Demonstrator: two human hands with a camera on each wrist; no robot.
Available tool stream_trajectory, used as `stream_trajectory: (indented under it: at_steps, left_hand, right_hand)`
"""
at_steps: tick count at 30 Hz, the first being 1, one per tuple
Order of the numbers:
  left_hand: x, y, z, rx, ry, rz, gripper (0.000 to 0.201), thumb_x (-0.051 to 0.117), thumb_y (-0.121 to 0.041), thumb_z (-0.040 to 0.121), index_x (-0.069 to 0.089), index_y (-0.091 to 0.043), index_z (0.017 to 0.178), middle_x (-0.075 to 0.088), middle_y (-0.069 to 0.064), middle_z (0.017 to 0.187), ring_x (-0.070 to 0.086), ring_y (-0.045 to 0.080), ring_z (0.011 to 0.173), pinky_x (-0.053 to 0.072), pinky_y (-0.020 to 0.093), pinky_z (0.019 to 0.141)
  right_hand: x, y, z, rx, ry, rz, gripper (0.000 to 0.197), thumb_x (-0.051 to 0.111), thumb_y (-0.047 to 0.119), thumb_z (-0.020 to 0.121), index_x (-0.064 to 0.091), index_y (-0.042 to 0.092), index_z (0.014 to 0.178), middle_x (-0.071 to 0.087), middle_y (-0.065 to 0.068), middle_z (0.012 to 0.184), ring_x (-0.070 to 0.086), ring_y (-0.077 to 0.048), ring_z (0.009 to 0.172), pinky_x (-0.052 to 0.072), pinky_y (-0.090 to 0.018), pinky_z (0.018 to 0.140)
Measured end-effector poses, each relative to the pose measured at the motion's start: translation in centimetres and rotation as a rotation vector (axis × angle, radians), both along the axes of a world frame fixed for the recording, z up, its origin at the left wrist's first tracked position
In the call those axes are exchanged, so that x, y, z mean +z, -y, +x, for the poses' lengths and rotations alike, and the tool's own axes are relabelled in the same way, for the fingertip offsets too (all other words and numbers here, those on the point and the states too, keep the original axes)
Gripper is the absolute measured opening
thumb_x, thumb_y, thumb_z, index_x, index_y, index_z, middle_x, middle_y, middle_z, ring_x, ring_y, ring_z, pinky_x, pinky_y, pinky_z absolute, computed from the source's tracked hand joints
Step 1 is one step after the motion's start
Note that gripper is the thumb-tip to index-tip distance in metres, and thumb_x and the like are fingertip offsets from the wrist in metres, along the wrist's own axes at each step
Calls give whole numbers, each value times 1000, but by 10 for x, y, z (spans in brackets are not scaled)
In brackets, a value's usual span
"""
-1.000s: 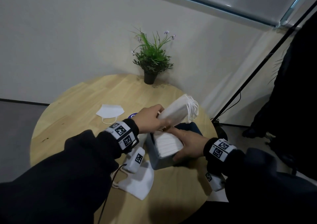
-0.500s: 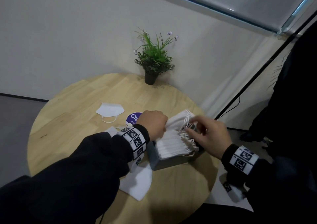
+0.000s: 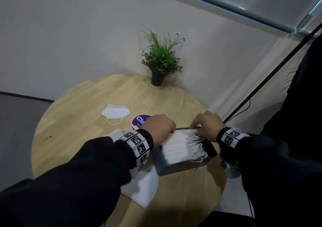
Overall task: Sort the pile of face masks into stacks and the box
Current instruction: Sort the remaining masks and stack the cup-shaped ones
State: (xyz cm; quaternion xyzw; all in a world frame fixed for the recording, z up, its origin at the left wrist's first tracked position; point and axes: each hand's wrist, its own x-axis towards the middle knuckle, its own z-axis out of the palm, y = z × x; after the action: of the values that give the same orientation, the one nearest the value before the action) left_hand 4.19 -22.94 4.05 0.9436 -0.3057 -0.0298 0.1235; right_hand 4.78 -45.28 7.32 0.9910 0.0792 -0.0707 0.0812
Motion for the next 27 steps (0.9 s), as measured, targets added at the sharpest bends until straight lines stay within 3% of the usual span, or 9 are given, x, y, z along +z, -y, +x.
stream_trajectory:
  at_steps: [4, 8, 10, 13, 16, 19, 21, 24, 27]
  left_hand:
    - [10, 6, -8, -39, -33, 191, 18, 50, 7, 85, 55, -7, 76, 47, 8, 69, 53, 31, 70, 43, 38, 60]
    - [9, 6, -8, -61, -100, 187, 23, 47, 7, 88, 50, -10, 71, 49, 8, 70, 56, 31, 73, 46, 39, 64]
    - [8, 2, -4, -36, -170, 133, 21, 46, 5, 86, 60, -8, 78, 60, 11, 77, 62, 32, 78, 46, 38, 63]
    - [15, -5, 2, -1, -240, 78, 23, 45, -1, 85, 64, -8, 75, 64, 11, 75, 61, 32, 74, 46, 40, 60]
    - [20, -19, 9, 17, -292, 81, 20, 53, -10, 88, 68, -15, 75, 65, 2, 73, 58, 28, 69, 48, 38, 61]
    - [19, -31, 10, 43, -362, 43, 13, 69, -26, 91, 80, -19, 94, 77, -1, 88, 71, 22, 83, 60, 39, 76]
    - [16, -36, 9, 130, -451, -61, 16, 73, -30, 92, 78, -16, 96, 78, 4, 87, 76, 21, 77, 63, 37, 72]
    - [6, -46, -1, 366, -689, -398, 25, 61, -29, 102, 64, -4, 105, 76, 17, 88, 77, 28, 66, 65, 41, 63]
    - [-3, -47, -18, 504, -909, -663, 25, 47, -22, 108, 55, -2, 119, 69, 27, 99, 76, 39, 73, 65, 48, 69]
  right_hand:
    - [-41, 15, 1, -71, 8, 135, 10, 79, 48, 85, 82, 45, 93, 48, 11, 131, 41, -21, 124, 38, -36, 102]
    - [-56, 20, 3, -95, -88, 379, 10, 79, 30, 87, 84, 34, 95, 65, 21, 91, 66, -15, 102, 45, -17, 78]
    - [-57, 26, 0, -106, -94, 444, 13, 79, 24, 87, 84, 29, 98, 62, 23, 88, 64, -11, 97, 42, -17, 78]
    - [-56, 34, -13, -232, 131, 633, 19, 75, 9, 86, 82, 24, 95, 65, 9, 101, 61, -14, 100, 41, -23, 88]
    - [-45, 25, -37, -381, 372, 869, 20, 66, 8, 90, 80, 21, 89, 72, 8, 97, 64, -11, 93, 45, -24, 81]
    - [-41, 7, -55, -525, 179, 1095, 17, 71, 28, 93, 80, 17, 84, 77, 5, 82, 71, -19, 83, 54, -32, 79]
    - [-36, -9, -60, -641, -109, 1183, 29, 67, 36, 98, 78, 11, 91, 80, -6, 89, 73, -27, 86, 54, -35, 79]
    - [-31, -20, -54, -763, -345, 1214, 39, 61, 45, 101, 74, 9, 103, 79, -15, 101, 75, -32, 95, 56, -37, 84]
    - [-33, -22, -45, -842, -404, 1293, 44, 61, 47, 101, 72, 6, 113, 79, -16, 104, 74, -35, 99, 59, -40, 88]
